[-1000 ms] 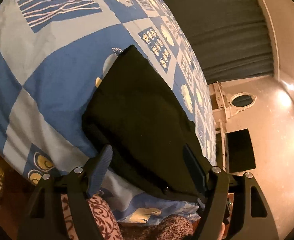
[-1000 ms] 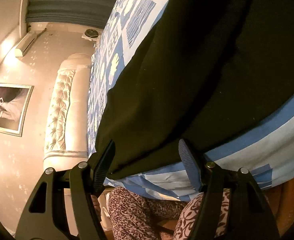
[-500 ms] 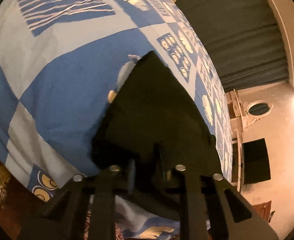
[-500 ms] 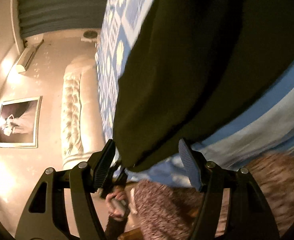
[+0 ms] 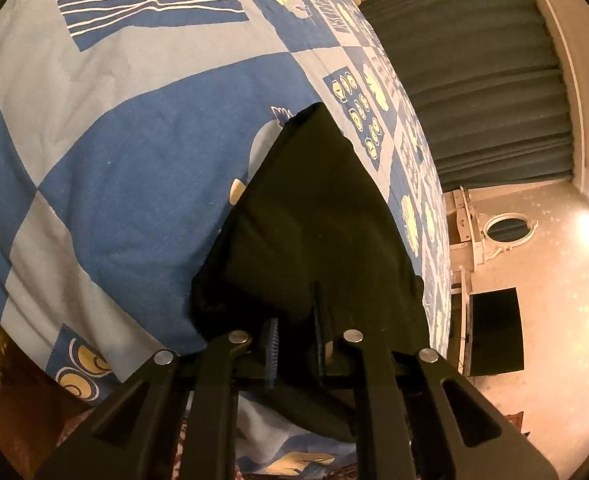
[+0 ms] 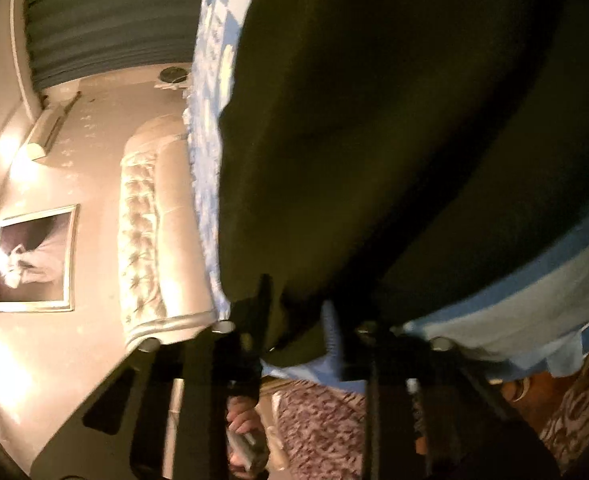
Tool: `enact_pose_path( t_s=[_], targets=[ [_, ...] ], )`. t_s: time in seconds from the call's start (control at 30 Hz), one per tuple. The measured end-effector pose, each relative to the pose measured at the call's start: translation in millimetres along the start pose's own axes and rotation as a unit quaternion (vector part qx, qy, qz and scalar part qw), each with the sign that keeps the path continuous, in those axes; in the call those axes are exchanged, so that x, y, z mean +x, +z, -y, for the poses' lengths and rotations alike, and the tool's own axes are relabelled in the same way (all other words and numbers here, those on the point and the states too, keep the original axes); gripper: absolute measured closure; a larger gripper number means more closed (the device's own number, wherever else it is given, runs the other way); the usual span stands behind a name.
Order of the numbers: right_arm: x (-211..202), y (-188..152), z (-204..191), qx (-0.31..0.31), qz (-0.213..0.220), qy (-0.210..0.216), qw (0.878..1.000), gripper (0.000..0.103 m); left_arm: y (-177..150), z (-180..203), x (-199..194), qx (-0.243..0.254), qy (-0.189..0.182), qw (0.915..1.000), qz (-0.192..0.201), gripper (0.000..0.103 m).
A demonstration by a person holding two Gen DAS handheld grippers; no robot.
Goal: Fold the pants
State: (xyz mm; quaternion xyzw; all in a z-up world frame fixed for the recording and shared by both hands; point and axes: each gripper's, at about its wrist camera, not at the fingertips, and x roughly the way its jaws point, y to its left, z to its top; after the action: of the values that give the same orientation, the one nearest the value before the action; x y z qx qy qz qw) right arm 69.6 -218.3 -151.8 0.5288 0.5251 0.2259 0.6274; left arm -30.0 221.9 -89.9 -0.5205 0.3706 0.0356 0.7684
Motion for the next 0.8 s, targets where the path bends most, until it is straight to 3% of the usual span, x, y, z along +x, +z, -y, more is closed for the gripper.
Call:
enact_pose_path(
  t_s=[0.07, 0.33, 0.53, 0.6, 0.67, 0.8],
  targets=[
    [-1, -1, 1, -0.001, 0.011, -0.005, 1.0, 0.095, 0, 0, -2, -0.003, -0.002, 1.0, 0.001, 0.091],
    [-23, -27, -32, -0.084, 0.026, -0.026, 0.996, 0.096, -5, 2, -28, -0.007, 0.005, 0.9999, 0.012, 0.091],
    [-17, -28, 4, -0.044, 0.008, -0.041, 0.998, 0.096, -6, -12, -21, -0.011, 0.016, 0.9998, -0.002, 0.089],
    [-19, -24, 10, -0.016, 0.006, -0.018, 1.0, 0.092, -6, -9, -22, -0.008, 0.016, 0.9998, -0.002, 0.089],
    [-27, -23, 5, -0.023, 0.007, -0.022, 0.999, 0.078, -5, -1, -26, 0.012, 0.028, 0.9995, 0.003, 0.086],
    [-73, 0, -16, -0.05, 0.037, -0.037, 0.997, 0.07, -7, 22, -41, 0.071, 0.084, 0.9929, 0.044, 0.077]
  ],
)
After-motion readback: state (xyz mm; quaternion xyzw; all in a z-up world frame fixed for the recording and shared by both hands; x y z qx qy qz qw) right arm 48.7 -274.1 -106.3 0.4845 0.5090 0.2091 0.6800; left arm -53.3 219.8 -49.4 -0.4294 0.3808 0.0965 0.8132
